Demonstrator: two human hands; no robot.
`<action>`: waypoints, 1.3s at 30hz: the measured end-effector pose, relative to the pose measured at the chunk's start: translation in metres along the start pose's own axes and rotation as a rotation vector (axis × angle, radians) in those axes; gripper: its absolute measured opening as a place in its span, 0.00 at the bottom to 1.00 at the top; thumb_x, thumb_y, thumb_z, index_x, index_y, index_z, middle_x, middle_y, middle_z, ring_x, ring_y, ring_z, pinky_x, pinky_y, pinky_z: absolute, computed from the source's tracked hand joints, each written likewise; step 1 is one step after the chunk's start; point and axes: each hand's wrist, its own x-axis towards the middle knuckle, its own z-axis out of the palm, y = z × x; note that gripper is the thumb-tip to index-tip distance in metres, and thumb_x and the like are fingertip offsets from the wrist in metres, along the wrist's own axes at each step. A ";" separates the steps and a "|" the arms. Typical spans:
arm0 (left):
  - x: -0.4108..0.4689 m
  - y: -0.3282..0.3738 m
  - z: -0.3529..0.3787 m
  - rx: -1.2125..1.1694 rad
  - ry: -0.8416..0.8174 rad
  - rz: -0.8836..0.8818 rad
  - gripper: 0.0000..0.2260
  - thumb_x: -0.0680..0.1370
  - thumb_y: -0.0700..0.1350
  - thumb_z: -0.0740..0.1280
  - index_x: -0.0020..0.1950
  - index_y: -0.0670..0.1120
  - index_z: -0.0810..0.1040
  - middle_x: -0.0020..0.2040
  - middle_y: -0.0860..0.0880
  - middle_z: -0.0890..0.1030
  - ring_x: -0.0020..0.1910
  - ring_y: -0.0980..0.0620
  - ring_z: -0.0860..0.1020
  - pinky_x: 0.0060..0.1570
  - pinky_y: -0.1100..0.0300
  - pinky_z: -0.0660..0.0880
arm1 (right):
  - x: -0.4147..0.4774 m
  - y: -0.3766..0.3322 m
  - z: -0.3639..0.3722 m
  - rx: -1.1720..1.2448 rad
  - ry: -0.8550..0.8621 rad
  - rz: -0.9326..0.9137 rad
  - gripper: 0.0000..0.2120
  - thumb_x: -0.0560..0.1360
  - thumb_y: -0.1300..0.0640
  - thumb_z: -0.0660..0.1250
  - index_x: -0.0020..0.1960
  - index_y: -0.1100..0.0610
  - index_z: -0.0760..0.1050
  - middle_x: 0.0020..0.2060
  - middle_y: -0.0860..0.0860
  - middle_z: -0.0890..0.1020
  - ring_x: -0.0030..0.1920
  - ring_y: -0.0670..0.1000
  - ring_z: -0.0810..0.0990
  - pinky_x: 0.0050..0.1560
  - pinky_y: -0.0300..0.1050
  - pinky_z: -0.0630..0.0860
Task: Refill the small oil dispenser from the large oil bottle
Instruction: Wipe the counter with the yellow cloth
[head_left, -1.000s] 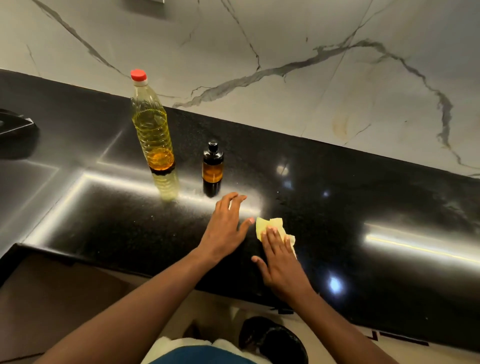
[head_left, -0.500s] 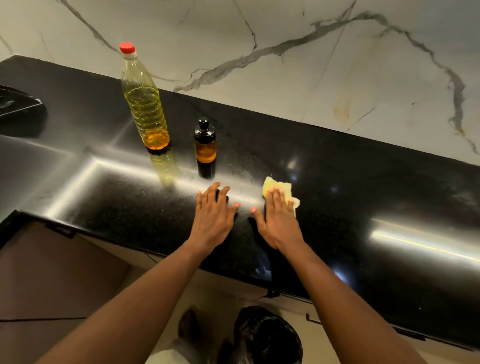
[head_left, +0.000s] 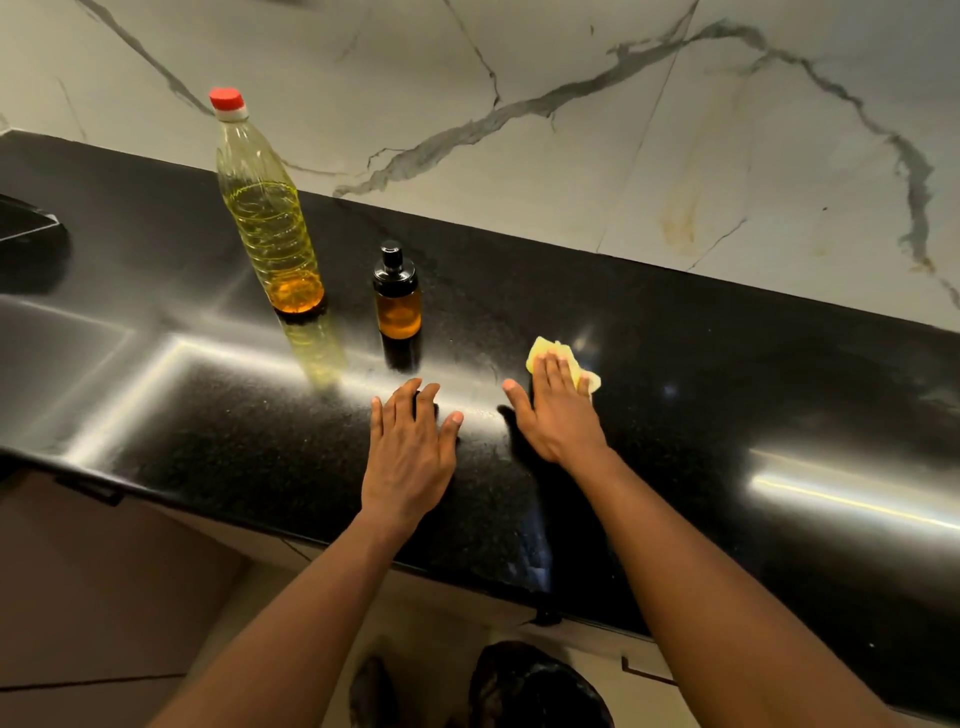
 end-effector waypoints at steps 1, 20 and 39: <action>0.001 -0.001 0.000 -0.012 0.005 -0.011 0.21 0.86 0.55 0.57 0.75 0.47 0.67 0.77 0.43 0.67 0.78 0.42 0.64 0.80 0.39 0.55 | -0.001 -0.010 0.002 -0.005 -0.014 -0.026 0.39 0.85 0.34 0.44 0.85 0.60 0.44 0.85 0.57 0.47 0.85 0.54 0.43 0.83 0.60 0.40; 0.005 -0.052 -0.027 0.035 0.050 -0.123 0.21 0.86 0.55 0.56 0.75 0.46 0.68 0.75 0.43 0.69 0.77 0.40 0.65 0.80 0.39 0.54 | -0.011 -0.042 0.012 -0.054 -0.068 -0.084 0.43 0.83 0.31 0.44 0.85 0.60 0.43 0.85 0.58 0.44 0.85 0.55 0.40 0.83 0.60 0.39; -0.001 -0.048 -0.026 0.054 0.062 -0.117 0.19 0.86 0.55 0.56 0.73 0.46 0.69 0.74 0.44 0.70 0.76 0.42 0.66 0.80 0.41 0.56 | 0.038 -0.033 -0.001 -0.068 -0.072 -0.129 0.41 0.84 0.32 0.43 0.85 0.60 0.43 0.85 0.58 0.44 0.85 0.55 0.40 0.83 0.60 0.38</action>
